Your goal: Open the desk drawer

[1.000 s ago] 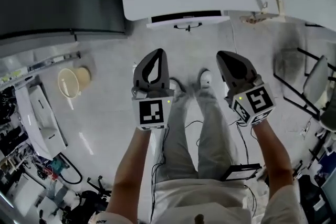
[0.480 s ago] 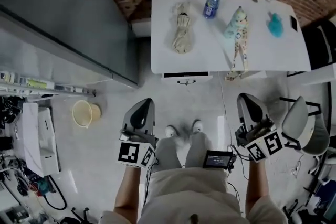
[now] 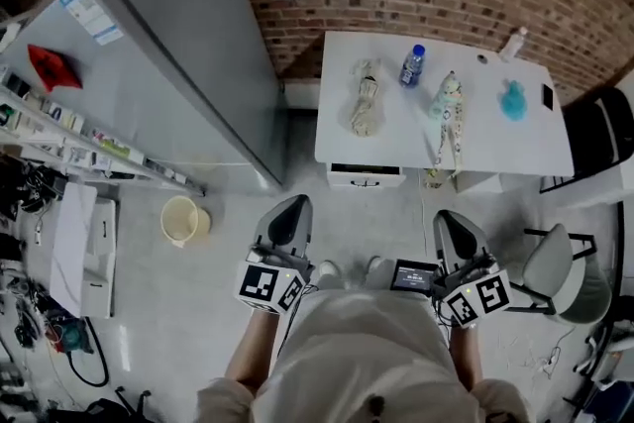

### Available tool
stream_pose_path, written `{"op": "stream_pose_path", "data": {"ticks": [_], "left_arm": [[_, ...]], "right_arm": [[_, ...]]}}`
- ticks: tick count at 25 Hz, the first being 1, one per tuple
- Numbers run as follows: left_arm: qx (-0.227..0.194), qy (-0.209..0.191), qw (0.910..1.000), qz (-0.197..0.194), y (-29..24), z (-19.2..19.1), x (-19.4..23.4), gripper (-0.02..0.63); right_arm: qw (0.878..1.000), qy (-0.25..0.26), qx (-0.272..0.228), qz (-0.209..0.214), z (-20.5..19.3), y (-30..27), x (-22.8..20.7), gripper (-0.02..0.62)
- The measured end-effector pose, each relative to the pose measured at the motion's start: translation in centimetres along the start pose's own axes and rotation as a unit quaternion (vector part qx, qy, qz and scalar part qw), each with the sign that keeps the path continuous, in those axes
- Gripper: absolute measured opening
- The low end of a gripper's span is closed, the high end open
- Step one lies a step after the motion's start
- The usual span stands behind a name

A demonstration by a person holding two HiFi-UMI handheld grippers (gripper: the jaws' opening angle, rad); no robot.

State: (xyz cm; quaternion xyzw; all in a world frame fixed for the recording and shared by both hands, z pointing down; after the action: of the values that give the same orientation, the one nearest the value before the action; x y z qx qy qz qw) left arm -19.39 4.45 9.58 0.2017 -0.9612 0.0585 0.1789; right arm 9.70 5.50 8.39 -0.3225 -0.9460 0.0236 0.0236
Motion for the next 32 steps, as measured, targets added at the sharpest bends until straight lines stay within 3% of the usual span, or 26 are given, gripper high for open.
{"op": "stream_pose_path", "data": {"ticks": [8,12,17,24,32], "left_arm": [[-0.069,0.008,0.9966,0.045,0.3,3.6,-3.9,0.008],[-0.091,0.026,0.9928,0.073,-0.8,2.5,-7.7,0.008],[-0.091,0.024,0.9895,0.110,-1.9,-0.3,-12.3,0.008],[-0.100,0.026,0.9744,0.200,1.0,-2.8,-15.5,0.008],[-0.146,0.021,0.9498,0.276,7.6,-1.9,-16.1,0.008]], "right_arm": [[0.995,0.011,-0.046,0.083,3.3,0.5,-2.1,0.026],[0.988,0.016,-0.054,0.141,4.0,0.7,-4.4,0.026],[0.980,-0.022,-0.042,0.194,2.0,2.0,-7.6,0.026],[0.959,-0.017,-0.027,0.282,0.7,1.6,-8.5,0.026],[0.928,-0.008,-0.035,0.371,2.2,0.0,-2.8,0.026]]}}
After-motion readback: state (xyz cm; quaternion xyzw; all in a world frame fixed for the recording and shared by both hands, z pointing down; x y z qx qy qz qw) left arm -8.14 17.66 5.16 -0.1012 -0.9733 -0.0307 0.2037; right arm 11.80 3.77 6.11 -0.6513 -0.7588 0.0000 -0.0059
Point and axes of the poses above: the fingertips, and each gripper's own axes: y backward along the fingers, x to its left, z out of its top, the point moved 6 cm from there along y, backward along the fingers, and after that the axes turned 12 degrees about y, right-handed, at the moved point
